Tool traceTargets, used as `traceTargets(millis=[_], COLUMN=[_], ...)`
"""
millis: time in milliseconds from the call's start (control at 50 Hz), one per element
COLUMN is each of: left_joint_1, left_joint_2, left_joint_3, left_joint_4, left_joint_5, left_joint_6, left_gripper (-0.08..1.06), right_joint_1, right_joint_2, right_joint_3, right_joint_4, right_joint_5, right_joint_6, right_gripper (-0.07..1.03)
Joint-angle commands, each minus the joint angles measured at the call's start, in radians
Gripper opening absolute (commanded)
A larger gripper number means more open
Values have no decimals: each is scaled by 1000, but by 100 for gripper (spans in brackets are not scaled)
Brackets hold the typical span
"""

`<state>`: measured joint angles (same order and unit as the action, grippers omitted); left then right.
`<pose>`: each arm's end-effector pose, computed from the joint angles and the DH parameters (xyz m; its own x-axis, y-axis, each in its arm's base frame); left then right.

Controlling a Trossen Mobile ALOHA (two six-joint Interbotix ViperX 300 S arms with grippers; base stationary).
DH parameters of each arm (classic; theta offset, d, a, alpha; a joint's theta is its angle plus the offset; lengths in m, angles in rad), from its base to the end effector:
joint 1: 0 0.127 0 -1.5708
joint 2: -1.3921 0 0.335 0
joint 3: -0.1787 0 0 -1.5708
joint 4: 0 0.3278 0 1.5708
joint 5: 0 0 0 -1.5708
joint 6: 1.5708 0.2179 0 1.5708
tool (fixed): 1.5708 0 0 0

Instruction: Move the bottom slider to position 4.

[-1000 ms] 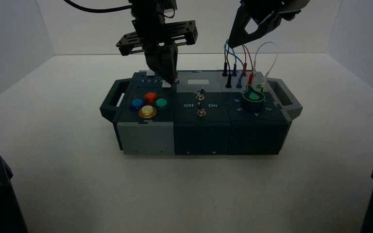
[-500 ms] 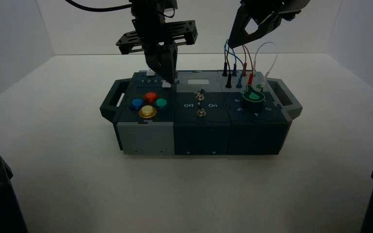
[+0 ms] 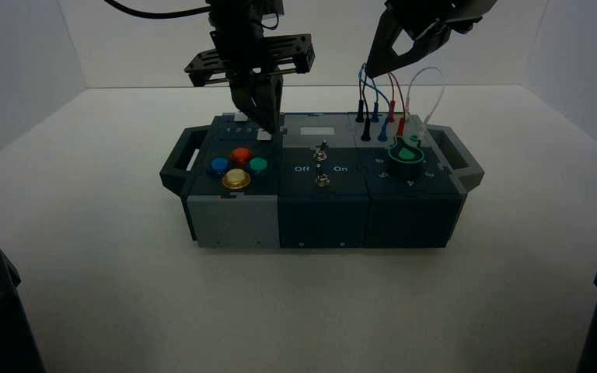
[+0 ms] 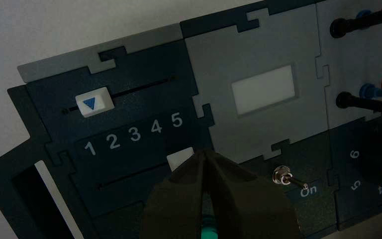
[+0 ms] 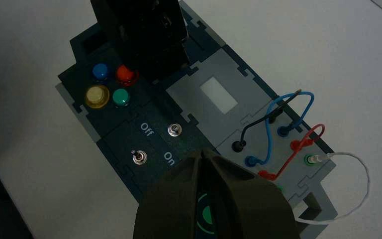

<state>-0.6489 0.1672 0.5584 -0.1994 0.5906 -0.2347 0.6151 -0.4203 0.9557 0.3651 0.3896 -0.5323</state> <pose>0.3163 -0.2701 0.0156 0.1398 -0.2445 -0.9595 0.2738 0.9408 -0.1998 0.2571 0.2178 0.1157 0.4237 0.4654 -0.7771 -0.7511 0.6600 -0.0142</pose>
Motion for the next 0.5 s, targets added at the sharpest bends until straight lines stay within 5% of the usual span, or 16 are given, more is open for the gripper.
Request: traceTargets(millis=[20,500], left_joint_1=[3,6], left_joint_2=[-14,-12], left_joint_3=[-17,-17], left_joint_4=[14,29], left_joint_5=[-3,-2], left_joint_6=[2,2], left_gripper=[-3,-3], right_joint_1=[3,3], right_joint_2=[-14,-14], right_joint_3=[-17,-15], right_joint_4=[3,3], right_joint_5=[-3,-3], right_joint_6=[0,2], right_gripper=[-2,-2])
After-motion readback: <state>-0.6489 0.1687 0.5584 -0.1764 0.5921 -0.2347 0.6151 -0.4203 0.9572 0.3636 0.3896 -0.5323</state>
